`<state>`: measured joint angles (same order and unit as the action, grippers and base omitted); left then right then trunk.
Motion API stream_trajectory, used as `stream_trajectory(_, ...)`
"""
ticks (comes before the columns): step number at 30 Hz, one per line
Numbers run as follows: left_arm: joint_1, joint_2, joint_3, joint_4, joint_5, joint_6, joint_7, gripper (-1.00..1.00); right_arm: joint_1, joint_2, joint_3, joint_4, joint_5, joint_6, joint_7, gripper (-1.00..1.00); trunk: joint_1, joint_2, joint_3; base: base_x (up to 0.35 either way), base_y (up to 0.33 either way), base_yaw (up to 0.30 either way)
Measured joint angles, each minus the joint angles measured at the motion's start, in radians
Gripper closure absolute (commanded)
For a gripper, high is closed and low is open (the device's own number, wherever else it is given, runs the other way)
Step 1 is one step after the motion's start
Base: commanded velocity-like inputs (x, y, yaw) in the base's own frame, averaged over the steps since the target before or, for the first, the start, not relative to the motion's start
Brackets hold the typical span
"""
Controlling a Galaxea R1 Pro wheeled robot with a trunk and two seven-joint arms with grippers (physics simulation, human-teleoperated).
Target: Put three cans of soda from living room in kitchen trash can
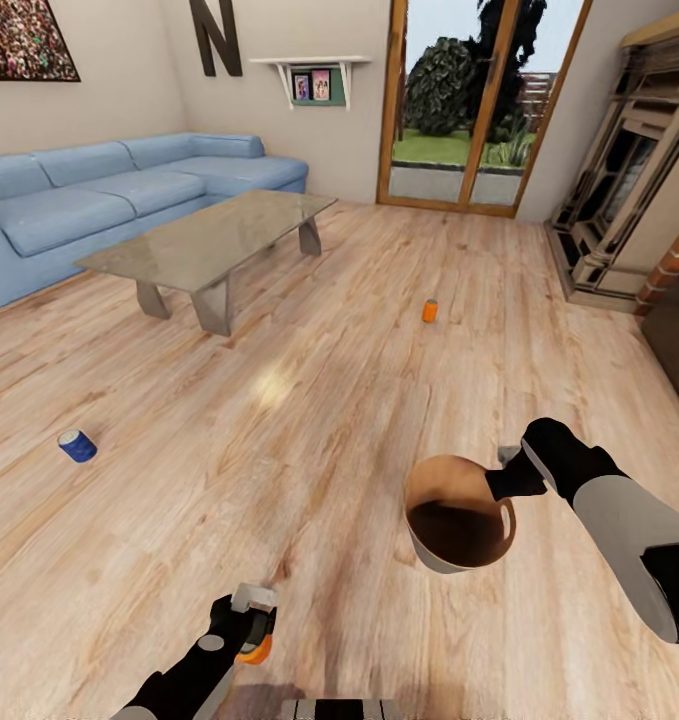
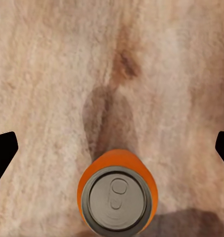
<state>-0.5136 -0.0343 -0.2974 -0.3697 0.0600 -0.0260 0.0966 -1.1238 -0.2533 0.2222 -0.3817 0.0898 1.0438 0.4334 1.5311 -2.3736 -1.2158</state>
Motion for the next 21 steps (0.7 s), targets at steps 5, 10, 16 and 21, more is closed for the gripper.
stream_trajectory(5, 0.001, 0.0, 0.0, 0.0, 0.0, 0.0, -0.001, -1.0, 0.0, 0.0, 0.0, 0.0, 0.0, 0.0, 0.0, 1.0, 0.004, -0.007, -0.01, 0.0, 0.0, 0.0)
stream_trajectory(10, 0.001, 0.001, -0.006, 0.0, 0.0, 0.0, -0.001, -1.0, 0.0, 0.0, 0.0, 0.0, -0.001, 0.0, 0.0, 1.0, 0.004, -0.007, -0.016, -0.042, 0.0, 0.0)
stream_trajectory(16, 0.001, 0.0, -0.015, -0.001, 0.001, 0.002, -0.002, -1.0, 0.0, 0.0, 0.0, 0.001, 0.001, 0.0, 0.0, 1.0, 0.004, -0.007, -0.021, -0.09, 0.0, 0.0)
stream_trajectory(21, 0.001, -0.001, -0.015, -0.001, 0.002, 0.002, -0.002, -1.0, 0.0, 0.0, 0.0, 0.001, -0.001, 0.0, 0.0, 1.0, 0.004, -0.007, -0.025, -0.016, 0.0, 0.0)
